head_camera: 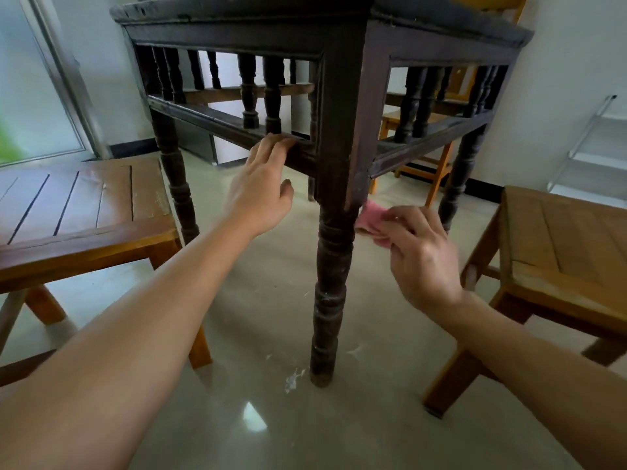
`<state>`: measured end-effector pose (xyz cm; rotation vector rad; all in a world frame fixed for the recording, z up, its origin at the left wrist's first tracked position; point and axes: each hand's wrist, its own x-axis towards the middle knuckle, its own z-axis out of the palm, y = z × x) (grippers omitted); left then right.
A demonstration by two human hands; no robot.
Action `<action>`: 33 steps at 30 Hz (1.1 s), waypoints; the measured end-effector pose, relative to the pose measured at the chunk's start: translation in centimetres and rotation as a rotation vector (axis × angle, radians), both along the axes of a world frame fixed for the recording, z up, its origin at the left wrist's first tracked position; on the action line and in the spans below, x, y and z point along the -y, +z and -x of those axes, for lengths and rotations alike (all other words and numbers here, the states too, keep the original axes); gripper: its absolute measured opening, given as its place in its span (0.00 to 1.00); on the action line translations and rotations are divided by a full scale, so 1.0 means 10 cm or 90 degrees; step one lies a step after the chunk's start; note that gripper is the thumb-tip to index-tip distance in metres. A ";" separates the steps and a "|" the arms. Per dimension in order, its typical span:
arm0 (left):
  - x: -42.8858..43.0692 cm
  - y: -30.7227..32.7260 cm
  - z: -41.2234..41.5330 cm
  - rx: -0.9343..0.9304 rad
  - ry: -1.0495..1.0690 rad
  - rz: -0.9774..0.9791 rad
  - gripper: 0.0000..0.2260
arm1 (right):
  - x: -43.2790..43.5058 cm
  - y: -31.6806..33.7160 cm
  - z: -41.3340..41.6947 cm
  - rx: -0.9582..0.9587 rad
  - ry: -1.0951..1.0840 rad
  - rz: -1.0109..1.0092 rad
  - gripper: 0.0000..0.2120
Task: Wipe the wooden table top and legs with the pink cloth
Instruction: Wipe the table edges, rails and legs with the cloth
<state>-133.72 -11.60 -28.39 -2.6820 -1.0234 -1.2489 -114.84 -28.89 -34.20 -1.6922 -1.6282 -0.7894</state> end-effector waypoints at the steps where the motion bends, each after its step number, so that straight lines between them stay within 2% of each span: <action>1: 0.01 -0.02 -0.02 0.006 0.005 -0.001 0.26 | -0.05 -0.05 0.13 -0.070 0.003 -0.025 0.15; 3: 0.03 -0.02 -0.02 0.009 0.013 -0.002 0.27 | -0.12 -0.37 0.35 -0.179 0.043 0.006 0.16; 6: 0.05 0.00 -0.01 -0.005 0.020 -0.004 0.27 | -0.10 -0.98 0.25 -0.240 0.038 0.185 0.09; 8: 0.08 0.00 -0.03 -0.004 0.032 0.002 0.27 | 0.01 -1.12 0.09 -0.340 -0.002 0.279 0.09; 10: 0.10 -0.03 -0.09 0.012 0.045 0.002 0.27 | 0.02 -1.03 0.00 -0.472 -0.026 0.217 0.12; 12: 0.12 -0.08 -0.14 0.034 0.060 -0.003 0.28 | -0.07 -0.86 0.03 -0.585 -0.032 0.108 0.08; 15: 0.12 -0.11 -0.18 0.060 0.068 -0.003 0.28 | -0.28 -0.85 0.35 -0.672 -0.045 0.112 0.14; 17: 0.10 -0.10 -0.16 0.058 0.059 -0.003 0.27 | -0.29 -1.08 0.58 -0.605 -0.044 0.147 0.18; 20: 0.06 -0.10 -0.12 0.057 0.048 -0.021 0.28 | -0.17 -1.41 0.67 -0.397 0.004 0.155 0.19; 23: 0.04 -0.15 -0.16 0.087 0.050 -0.025 0.28 | -0.06 -1.36 0.78 -0.148 0.102 0.147 0.11; 27: 0.02 -0.20 -0.17 0.096 0.050 -0.036 0.29 | -0.29 -0.98 0.97 -0.001 0.167 0.094 0.17; 31: 0.01 -0.18 -0.13 0.088 0.042 -0.035 0.30 | -0.40 -0.89 0.81 0.179 0.064 0.343 0.17; 33: 0.01 -0.18 -0.14 0.095 0.043 -0.037 0.30 | -0.20 -1.01 0.64 0.192 0.099 0.317 0.18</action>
